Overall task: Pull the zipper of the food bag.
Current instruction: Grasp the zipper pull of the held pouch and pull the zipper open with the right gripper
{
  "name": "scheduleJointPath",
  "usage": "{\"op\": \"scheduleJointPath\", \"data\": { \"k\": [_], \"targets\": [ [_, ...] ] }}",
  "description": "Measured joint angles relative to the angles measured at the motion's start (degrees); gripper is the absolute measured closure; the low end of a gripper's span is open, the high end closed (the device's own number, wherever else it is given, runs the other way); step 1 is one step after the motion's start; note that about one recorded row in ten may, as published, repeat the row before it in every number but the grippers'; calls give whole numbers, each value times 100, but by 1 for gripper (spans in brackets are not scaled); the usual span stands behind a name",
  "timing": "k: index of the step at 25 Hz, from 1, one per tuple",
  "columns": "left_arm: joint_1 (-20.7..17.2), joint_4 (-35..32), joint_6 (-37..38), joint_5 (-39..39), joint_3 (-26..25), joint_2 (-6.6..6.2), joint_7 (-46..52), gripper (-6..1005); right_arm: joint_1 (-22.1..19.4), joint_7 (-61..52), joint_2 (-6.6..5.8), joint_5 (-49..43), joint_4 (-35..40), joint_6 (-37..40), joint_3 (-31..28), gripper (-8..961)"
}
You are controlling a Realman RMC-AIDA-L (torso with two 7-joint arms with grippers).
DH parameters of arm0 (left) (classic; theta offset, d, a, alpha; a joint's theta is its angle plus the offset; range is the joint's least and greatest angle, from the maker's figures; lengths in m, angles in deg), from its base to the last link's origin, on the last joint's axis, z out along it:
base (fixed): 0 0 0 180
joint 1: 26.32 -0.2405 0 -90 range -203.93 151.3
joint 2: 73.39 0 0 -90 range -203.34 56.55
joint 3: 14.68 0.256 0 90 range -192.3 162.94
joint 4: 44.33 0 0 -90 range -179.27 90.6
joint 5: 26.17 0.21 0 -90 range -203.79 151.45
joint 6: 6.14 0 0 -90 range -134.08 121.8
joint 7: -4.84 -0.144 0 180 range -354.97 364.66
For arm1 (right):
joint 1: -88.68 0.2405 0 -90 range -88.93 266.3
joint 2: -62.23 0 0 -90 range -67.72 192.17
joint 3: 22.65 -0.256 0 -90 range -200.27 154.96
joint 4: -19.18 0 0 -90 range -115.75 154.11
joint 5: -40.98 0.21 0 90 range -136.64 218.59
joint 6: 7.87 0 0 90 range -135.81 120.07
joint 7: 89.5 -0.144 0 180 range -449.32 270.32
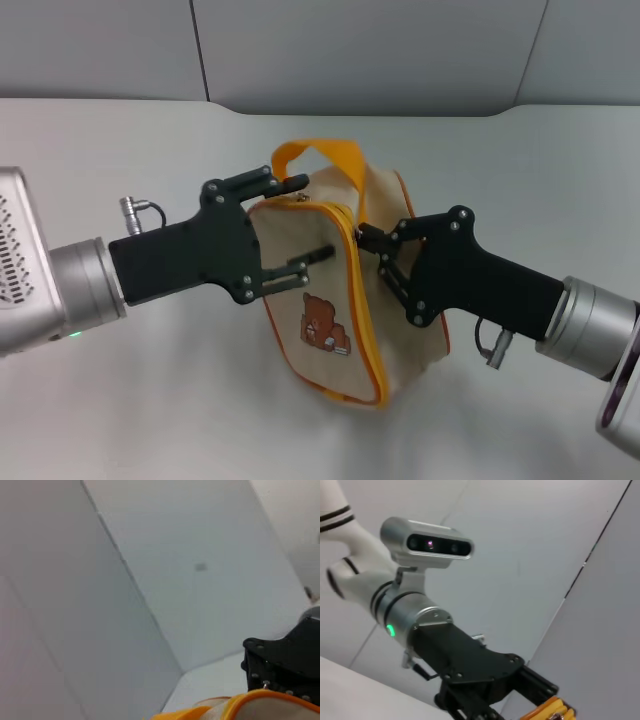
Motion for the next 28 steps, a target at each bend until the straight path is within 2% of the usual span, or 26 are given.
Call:
{"op": "scheduleJointPath", "data": {
  "k": [5,8,15,21,28],
  "targets": [
    [0,-277,73,124,73,21,-249,229,-34,-101,-1,-22,141,128,193,952],
    [15,-335,74,116,284,31,-551,225,-61,-301,-3,-28,278,226,264,952],
    [141,-226,-74,73,424,51,-1165,215,-105,-380,-8,-27,372,336,272,952],
    [257,-56,-187,-15,428,56,-1348,344,-117,-382,-10,-30,381,395,302,953],
    [316,25,-296,-39,644,59,-1613,545,-196,-384,-7,-41,476,564,327,953]
  ]
}}
